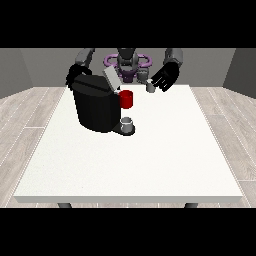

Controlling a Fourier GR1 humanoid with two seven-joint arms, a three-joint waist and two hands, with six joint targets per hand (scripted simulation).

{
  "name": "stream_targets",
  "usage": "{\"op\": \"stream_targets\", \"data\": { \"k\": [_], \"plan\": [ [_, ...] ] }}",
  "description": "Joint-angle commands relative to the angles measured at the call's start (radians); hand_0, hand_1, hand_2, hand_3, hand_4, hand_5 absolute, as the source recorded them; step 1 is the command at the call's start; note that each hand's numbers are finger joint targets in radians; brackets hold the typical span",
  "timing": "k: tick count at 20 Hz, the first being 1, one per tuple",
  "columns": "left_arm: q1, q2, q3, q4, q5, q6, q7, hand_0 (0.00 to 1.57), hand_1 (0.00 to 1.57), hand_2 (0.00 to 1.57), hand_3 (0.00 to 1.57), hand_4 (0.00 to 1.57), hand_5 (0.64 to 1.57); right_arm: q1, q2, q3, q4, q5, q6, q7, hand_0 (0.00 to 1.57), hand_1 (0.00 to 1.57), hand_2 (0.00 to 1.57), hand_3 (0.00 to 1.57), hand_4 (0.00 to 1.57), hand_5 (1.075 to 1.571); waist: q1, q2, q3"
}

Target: Insert the coffee pod into the coffee machine and close the lid

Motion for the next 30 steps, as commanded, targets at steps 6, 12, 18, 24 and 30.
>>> {"op": "stream_targets", "data": {
  "k": [6,12,18,24,30],
  "plan": [
    [-0.191,0.072,0.086,0.015,0.034,-0.052,0.083,1.21,1.21,1.25,1.20,0.51,1.571,-0.086,-0.029,0.000,-0.042,0.001,0.008,0.066,0.00,0.00,0.00,0.00,0.51,1.571,-0.062,0.070,0.0000],
    [-0.206,0.042,0.073,0.029,0.000,0.007,0.088,1.26,1.26,1.32,1.25,0.52,1.571,-0.061,-0.011,0.044,-0.104,0.034,-0.010,0.070,0.00,0.00,0.00,0.00,0.54,1.571,-0.120,0.087,-0.0002],
    [-0.311,0.053,0.070,0.013,-0.003,-0.050,0.138,1.26,1.26,1.30,1.24,0.49,1.571,-0.091,0.014,0.008,-0.031,0.050,-0.066,-0.025,0.00,0.00,0.00,0.00,0.53,1.571,-0.088,0.143,0.0006],
    [-0.290,0.088,0.089,0.065,-0.022,-0.011,0.113,1.29,1.29,1.32,1.22,0.50,1.571,-0.077,0.007,0.032,-0.123,0.036,-0.044,0.060,0.00,0.00,0.00,0.00,0.51,1.571,-0.143,0.160,0.0000],
    [-0.275,0.024,0.072,0.063,-0.027,-0.007,0.124,1.23,1.23,1.28,1.21,0.51,1.571,-0.049,0.024,0.039,-0.118,0.028,-0.035,0.021,0.00,0.00,0.00,0.00,0.51,1.571,-0.137,0.134,0.0000]
  ]
}}
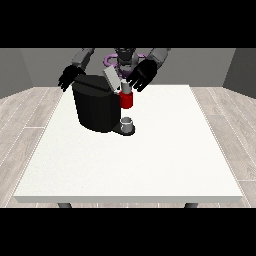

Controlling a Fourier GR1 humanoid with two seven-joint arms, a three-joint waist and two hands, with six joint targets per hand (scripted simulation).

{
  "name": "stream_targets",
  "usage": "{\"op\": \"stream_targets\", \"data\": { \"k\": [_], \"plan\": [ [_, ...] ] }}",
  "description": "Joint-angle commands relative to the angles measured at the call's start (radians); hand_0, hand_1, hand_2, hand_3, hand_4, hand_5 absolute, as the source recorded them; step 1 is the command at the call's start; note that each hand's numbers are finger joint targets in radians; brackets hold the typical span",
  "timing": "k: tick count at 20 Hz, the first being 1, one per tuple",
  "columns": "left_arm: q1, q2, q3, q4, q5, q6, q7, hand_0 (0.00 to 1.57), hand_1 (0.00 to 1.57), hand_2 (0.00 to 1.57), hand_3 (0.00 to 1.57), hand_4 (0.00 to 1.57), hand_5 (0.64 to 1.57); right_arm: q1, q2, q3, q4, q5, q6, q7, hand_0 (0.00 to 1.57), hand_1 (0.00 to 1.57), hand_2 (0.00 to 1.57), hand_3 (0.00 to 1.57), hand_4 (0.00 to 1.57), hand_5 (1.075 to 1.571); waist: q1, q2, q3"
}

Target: Insert the coffee pod into the coffee machine and close the lid

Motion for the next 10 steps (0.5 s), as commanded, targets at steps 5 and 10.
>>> {"op": "stream_targets", "data": {
  "k": [5,10],
  "plan": [
    [0.037,-0.026,-0.014,0.011,-0.017,0.009,-0.042,1.18,1.18,1.25,1.18,0.49,1.571,0.037,0.033,0.017,-0.033,0.020,-0.045,-0.005,0.00,0.00,0.00,0.00,0.54,1.571,0.010,-0.014,-0.0003],
    [0.032,-0.027,-0.012,-0.004,-0.012,-0.012,-0.043,1.19,1.19,1.27,1.20,0.51,1.571,0.082,-0.018,-0.032,0.026,-0.031,0.037,-0.082,0.00,0.00,0.00,0.00,0.46,1.571,0.023,-0.006,0.0002]
  ]
}}
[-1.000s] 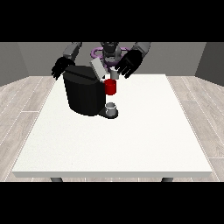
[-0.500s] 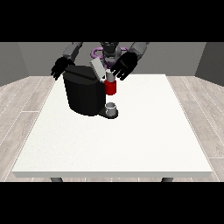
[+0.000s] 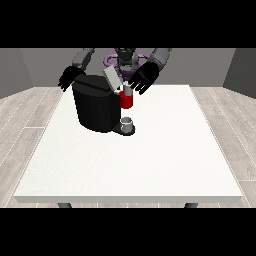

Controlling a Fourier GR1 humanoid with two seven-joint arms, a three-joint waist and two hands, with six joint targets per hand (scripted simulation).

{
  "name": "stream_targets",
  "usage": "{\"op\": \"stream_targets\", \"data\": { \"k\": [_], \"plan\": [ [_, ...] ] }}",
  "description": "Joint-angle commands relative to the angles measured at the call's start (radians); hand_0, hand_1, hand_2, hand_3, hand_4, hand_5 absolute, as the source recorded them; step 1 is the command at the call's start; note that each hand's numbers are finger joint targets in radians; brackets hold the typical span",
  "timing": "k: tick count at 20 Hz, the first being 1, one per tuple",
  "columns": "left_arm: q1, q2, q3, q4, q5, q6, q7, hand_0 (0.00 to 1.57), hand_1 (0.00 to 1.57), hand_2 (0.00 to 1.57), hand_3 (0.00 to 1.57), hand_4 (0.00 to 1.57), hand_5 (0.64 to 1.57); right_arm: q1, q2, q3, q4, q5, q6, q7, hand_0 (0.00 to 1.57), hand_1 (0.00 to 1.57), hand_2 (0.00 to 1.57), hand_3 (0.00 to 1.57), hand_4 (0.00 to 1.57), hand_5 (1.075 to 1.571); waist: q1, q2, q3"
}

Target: Insert the coffee pod into the coffee machine and close the lid

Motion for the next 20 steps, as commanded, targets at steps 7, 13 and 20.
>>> {"op": "stream_targets", "data": {
  "k": [7,13,20],
  "plan": [
    [-0.004,-0.055,-0.016,-0.003,-0.024,0.025,0.032,1.21,1.21,1.26,1.19,0.49,1.571,-0.009,-0.014,-0.028,0.032,-0.021,0.015,-0.020,0.00,0.00,0.00,0.00,0.44,1.571,0.014,0.011,0.0001],
    [-0.050,-0.029,0.004,0.032,-0.020,-0.017,0.072,1.22,1.22,1.27,1.17,0.48,1.571,-0.022,0.005,0.003,0.013,0.015,-0.025,0.018,0.00,0.00,0.00,0.00,0.40,1.571,-0.005,0.015,-0.0001],
    [-0.018,-0.036,-0.012,0.011,-0.033,-0.022,0.037,1.15,1.15,1.18,1.02,0.45,1.571,-0.058,-0.048,-0.076,0.043,-0.051,0.021,-0.003,0.00,0.00,0.00,0.00,0.40,1.571,0.027,0.019,0.0002]
  ]
}}
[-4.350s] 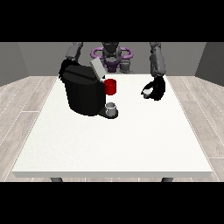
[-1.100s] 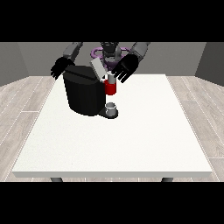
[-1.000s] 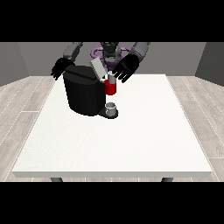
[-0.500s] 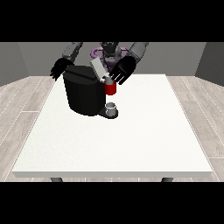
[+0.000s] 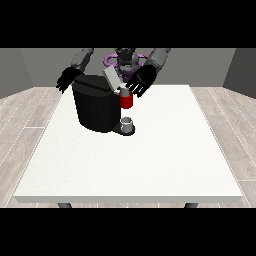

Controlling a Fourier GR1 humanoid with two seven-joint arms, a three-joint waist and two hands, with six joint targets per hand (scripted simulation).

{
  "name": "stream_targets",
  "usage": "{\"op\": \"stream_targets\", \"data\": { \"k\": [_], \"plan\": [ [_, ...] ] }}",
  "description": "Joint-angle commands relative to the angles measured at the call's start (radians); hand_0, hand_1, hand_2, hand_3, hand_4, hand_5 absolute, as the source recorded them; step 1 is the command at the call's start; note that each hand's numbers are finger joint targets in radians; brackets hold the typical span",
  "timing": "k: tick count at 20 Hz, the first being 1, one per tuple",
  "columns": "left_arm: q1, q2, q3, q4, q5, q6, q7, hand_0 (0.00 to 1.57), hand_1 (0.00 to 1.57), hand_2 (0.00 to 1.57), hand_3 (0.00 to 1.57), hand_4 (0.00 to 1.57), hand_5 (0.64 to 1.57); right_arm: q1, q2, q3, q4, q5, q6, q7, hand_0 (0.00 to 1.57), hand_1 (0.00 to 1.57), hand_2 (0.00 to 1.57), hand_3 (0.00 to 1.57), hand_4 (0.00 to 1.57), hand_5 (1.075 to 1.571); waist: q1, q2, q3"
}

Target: Insert the coffee pod into the coffee machine and close the lid

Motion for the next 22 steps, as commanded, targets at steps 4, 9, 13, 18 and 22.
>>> {"op": "stream_targets", "data": {
  "k": [4,9,13,18,22],
  "plan": [
    [-0.009,-0.029,-0.029,-0.010,-0.034,0.013,0.010,1.09,1.09,1.13,0.96,0.40,1.571,-0.030,0.025,0.003,0.026,0.011,-0.031,-0.024,0.00,0.00,0.00,0.00,0.43,1.571,0.020,0.005,-0.0007],
    [-0.007,-0.004,-0.009,-0.010,-0.032,0.024,-0.010,1.05,1.05,1.12,0.96,0.36,1.571,-0.028,-0.016,-0.019,0.030,-0.018,0.022,-0.042,0.00,0.00,0.00,0.00,0.42,1.571,0.009,0.024,-0.0008],
    [0.014,-0.002,-0.018,-0.013,-0.039,0.018,-0.048,1.02,1.02,1.09,0.90,0.37,1.571,-0.032,-0.028,-0.025,0.029,-0.012,0.012,-0.003,0.00,0.00,0.00,0.00,0.45,1.571,0.026,0.012,-0.0008],
    [0.048,0.049,-0.051,0.024,-0.088,-0.009,-0.092,0.00,0.00,0.00,0.00,0.00,1.571,-0.010,-0.013,0.003,-0.031,-0.010,0.007,0.034,0.00,0.00,0.00,0.00,0.37,1.571,-0.014,0.011,-0.0012],
    [0.032,0.034,-0.063,0.012,-0.098,-0.040,-0.066,0.00,0.00,0.00,0.00,0.00,1.571,0.008,0.014,0.016,-0.008,0.009,-0.020,0.011,0.00,0.00,0.00,0.00,0.34,1.571,0.003,-0.020,-0.0009]
  ]
}}
